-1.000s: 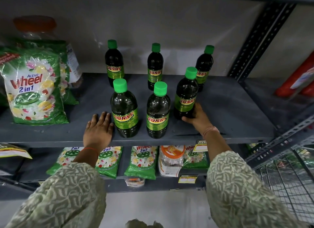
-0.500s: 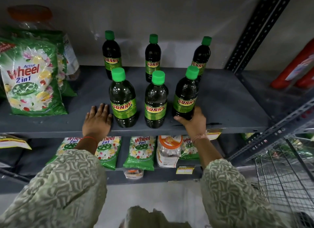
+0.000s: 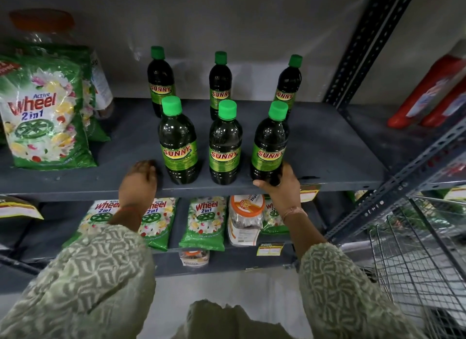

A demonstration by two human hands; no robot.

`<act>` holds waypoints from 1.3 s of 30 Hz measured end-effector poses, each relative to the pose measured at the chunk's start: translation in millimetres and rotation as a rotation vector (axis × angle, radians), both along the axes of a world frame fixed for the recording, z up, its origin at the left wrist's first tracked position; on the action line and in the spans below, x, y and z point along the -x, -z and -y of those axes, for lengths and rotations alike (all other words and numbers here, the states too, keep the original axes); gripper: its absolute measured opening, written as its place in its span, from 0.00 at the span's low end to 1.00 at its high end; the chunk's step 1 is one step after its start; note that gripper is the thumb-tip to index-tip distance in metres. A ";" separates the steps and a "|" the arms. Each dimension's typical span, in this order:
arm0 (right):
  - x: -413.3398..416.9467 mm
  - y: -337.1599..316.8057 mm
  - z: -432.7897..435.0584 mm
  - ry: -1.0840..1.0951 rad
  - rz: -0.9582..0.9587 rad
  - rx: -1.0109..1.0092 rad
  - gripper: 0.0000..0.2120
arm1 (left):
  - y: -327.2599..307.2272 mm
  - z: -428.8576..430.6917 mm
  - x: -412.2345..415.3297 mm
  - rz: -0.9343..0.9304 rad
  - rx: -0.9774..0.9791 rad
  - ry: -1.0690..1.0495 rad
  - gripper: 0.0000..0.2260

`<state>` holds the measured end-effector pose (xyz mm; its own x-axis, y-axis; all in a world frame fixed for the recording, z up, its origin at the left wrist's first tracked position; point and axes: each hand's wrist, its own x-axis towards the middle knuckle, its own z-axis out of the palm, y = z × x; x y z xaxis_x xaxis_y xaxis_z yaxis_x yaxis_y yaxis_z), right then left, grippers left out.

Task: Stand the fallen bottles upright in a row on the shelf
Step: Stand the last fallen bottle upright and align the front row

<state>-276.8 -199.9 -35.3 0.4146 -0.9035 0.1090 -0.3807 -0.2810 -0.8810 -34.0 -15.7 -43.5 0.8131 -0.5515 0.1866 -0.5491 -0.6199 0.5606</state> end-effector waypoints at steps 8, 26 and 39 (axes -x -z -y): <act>-2.7 -3.5 -2.8 -0.046 0.076 0.023 0.43 | -7.5 17.4 130.4 -0.168 0.310 0.185 0.28; 50.2 -5.3 46.1 0.073 -0.006 0.063 0.31 | -3.8 104.2 134.2 -0.214 0.272 0.024 0.27; 76.2 0.2 68.6 0.074 -0.001 0.015 0.32 | -5.5 103.3 140.4 -0.250 0.283 0.019 0.28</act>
<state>-353.0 -268.6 -35.6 0.3470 -0.9299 0.1223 -0.4022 -0.2654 -0.8763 -174.4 -119.0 -38.0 0.8429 -0.5219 0.1307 -0.3835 -0.4124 0.8264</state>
